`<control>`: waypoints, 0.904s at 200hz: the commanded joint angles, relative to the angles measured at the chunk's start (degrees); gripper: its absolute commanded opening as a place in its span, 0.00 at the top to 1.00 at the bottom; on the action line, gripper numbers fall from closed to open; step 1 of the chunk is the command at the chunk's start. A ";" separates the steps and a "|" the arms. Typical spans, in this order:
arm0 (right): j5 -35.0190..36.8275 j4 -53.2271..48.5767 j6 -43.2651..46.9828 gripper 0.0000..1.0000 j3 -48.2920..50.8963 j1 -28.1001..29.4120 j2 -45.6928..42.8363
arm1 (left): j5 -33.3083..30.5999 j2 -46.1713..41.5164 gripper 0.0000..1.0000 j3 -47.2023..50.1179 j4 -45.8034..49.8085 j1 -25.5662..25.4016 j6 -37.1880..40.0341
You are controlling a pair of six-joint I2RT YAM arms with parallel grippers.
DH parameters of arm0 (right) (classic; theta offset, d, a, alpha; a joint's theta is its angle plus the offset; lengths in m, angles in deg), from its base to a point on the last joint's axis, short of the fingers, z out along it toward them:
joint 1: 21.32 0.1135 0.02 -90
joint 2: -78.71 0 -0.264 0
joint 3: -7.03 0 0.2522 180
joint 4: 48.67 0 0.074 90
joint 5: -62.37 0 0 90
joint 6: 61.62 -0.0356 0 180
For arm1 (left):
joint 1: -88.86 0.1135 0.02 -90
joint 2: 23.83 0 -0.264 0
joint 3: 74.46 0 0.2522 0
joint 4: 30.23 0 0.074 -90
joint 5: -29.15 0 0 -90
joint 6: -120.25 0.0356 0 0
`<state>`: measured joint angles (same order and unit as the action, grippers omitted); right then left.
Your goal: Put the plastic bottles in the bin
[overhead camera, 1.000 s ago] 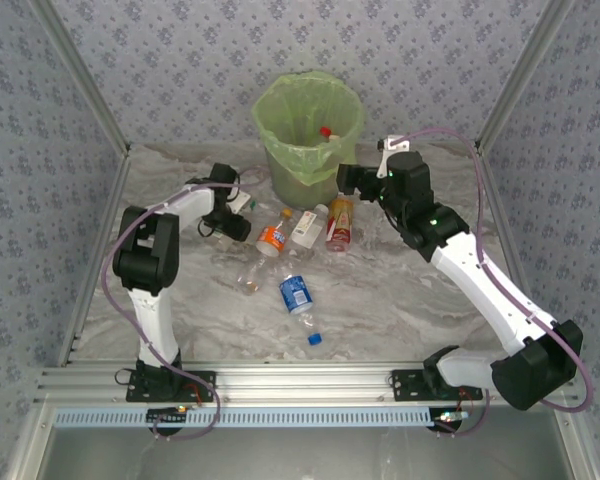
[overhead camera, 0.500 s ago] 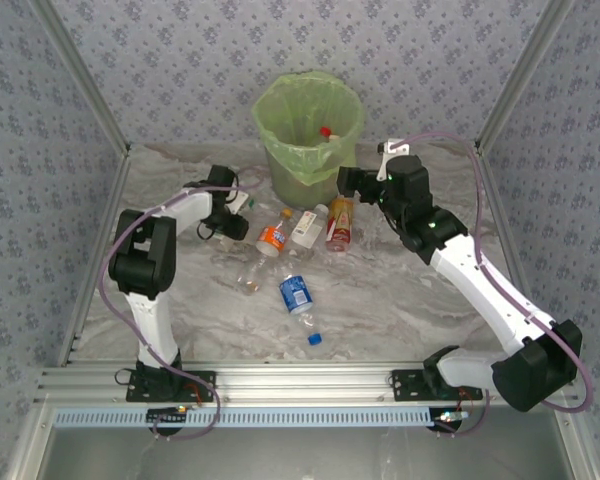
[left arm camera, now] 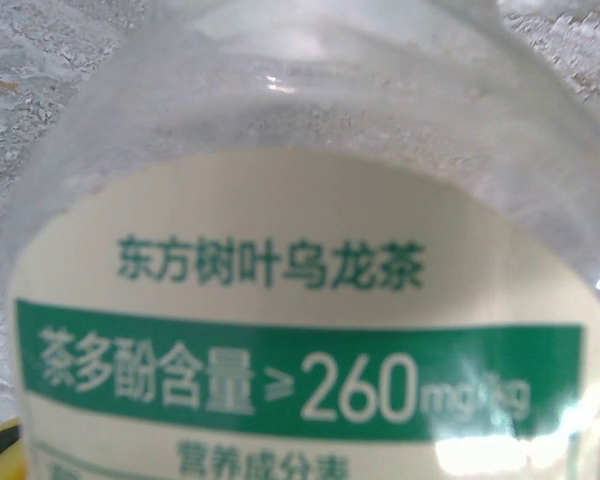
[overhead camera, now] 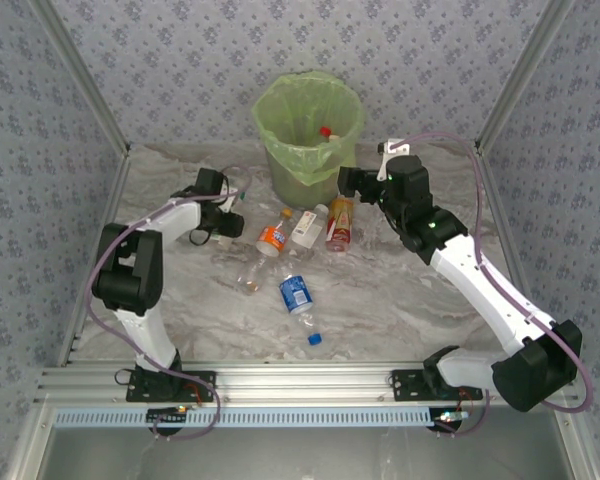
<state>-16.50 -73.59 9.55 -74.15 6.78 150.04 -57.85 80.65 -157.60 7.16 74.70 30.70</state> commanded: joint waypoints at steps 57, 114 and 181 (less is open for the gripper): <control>1.08 0.07 -0.75 0.01 0.38 -0.28 -1.28 | 2.08 -12.18 1.00 7.19 -6.22 0.18 -8.94; -1.83 0.37 -2.93 0.02 0.70 -0.69 -0.93 | 4.13 -18.04 1.00 8.54 -7.64 0.27 -15.52; -9.98 1.65 -8.09 0.02 2.64 -1.40 -2.14 | 5.69 -26.09 1.00 7.60 -8.92 0.27 -21.13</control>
<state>-21.96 -73.39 4.13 -72.69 5.75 149.58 -53.67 58.43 -149.39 0.02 74.70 12.84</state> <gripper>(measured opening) 0.976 0.535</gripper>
